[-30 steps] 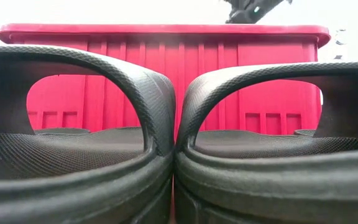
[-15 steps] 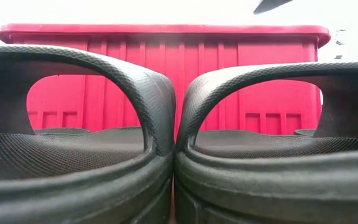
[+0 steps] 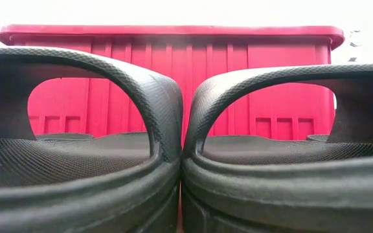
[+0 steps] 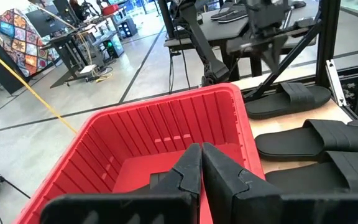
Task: Pick and place slides into bin
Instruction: Put the black slide into the red bin
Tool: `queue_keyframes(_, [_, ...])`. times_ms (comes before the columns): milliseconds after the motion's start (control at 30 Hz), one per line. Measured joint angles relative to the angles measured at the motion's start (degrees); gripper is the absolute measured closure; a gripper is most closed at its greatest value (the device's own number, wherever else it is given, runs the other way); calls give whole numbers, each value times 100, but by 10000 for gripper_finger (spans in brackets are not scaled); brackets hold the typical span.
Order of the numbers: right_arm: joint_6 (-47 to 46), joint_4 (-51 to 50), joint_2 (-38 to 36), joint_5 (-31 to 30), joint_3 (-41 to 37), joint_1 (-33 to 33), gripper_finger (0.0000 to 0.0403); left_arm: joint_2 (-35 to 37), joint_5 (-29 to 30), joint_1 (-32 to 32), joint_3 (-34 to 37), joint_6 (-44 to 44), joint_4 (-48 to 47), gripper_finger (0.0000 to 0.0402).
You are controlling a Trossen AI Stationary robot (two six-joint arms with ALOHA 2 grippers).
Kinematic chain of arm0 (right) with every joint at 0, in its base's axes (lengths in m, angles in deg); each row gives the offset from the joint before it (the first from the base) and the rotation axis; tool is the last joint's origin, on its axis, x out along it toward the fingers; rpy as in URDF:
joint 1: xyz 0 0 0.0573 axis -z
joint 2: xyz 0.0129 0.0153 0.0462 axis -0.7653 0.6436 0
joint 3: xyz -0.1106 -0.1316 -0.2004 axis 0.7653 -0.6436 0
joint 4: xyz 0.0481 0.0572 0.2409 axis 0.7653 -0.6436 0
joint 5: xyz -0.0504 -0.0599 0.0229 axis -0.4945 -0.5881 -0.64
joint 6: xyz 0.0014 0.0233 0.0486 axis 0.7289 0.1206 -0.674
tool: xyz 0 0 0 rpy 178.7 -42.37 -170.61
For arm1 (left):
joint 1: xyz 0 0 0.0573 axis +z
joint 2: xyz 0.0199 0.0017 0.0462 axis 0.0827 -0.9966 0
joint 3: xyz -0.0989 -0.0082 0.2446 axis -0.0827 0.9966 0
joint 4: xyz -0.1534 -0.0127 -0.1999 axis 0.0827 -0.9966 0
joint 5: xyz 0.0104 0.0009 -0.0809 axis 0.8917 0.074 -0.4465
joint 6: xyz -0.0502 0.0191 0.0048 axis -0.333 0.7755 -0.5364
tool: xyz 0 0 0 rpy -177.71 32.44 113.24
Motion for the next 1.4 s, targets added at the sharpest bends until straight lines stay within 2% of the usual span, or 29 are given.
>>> queue_keyframes(267, [-1776, 21, 579, 2037, 0, -863, 403, 0, -2, 0, 0, 0, -4, 382])
queue_keyframes(333, [-2180, 98, 713, 2220, 0, -1095, 403, 0, -2, 0, 0, -2, -4, 382])
queue_keyframes(500, [-3027, 312, 1166, 2280, 0, -1721, 403, 0, -2, 0, 0, 31, -4, 382])
queue_keyframes(633, [-3142, 407, 1589, 2364, 0, -2137, 403, 0, -2, 0, 0, 40, -5, 382])
queue_keyframes(767, [-3144, 288, 1724, 2753, -2, -2257, 403, 0, -2, 0, 0, 14, -6, 382])
queue_keyframes(1033, [-3695, 20, 1112, 2001, -2, -2190, 403, 0, 2, 0, 0, 18, -4, 382])
queue_keyframes(1233, [-3654, -803, 702, 1998, -14, -1944, 396, 0, 4, 0, 0, 18, -2, 382])
queue_keyframes(1400, [-3383, -793, 490, 2211, -466, -1704, 351, 0, 4, 0, 0, 5, -2, 382])
